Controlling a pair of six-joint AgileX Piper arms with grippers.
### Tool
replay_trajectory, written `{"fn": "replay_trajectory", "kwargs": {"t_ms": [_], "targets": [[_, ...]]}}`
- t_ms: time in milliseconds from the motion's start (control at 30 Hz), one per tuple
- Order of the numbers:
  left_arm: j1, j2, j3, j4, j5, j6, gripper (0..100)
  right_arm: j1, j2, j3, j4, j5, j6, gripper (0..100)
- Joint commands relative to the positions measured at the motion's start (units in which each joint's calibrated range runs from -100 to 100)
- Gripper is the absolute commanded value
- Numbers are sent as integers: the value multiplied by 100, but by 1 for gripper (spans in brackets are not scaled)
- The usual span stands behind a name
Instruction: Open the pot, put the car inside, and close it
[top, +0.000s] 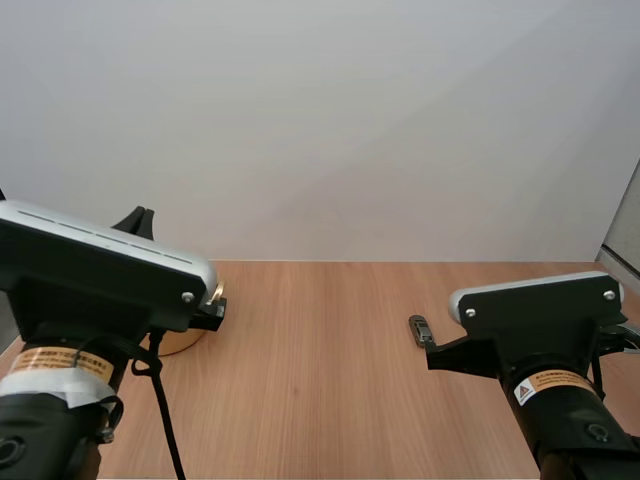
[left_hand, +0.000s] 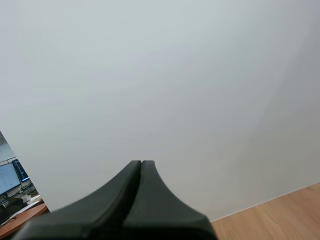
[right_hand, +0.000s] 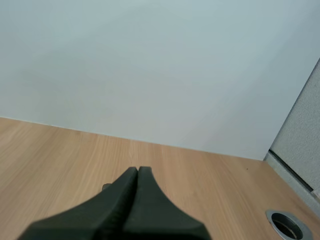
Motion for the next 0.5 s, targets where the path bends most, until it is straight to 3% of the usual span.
{"fn": "replay_trajectory", "kwargs": {"t_ms": [0,67,167,300,367,467], "targets": [[4,0,-1188,-580,2309,-430,0,23,25,-1396,-310,510,1,0],[4,0,-1200,-646,1978,-363,0,59,85,-1792,-396,761,1,0],[4,40,-1234,-592,1351,-496,0,72,161,-2366,53,1051,13,0],[12,1059,-1618,-530,2361,-516,0,72,429,-2694,227,1183,-204,0],[76,1741,-1810,-471,2748,-446,0,72,627,-2709,227,1405,-745,0],[279,2767,-2111,-449,2824,-372,0,72,917,-2709,257,2037,-1190,0]]}}
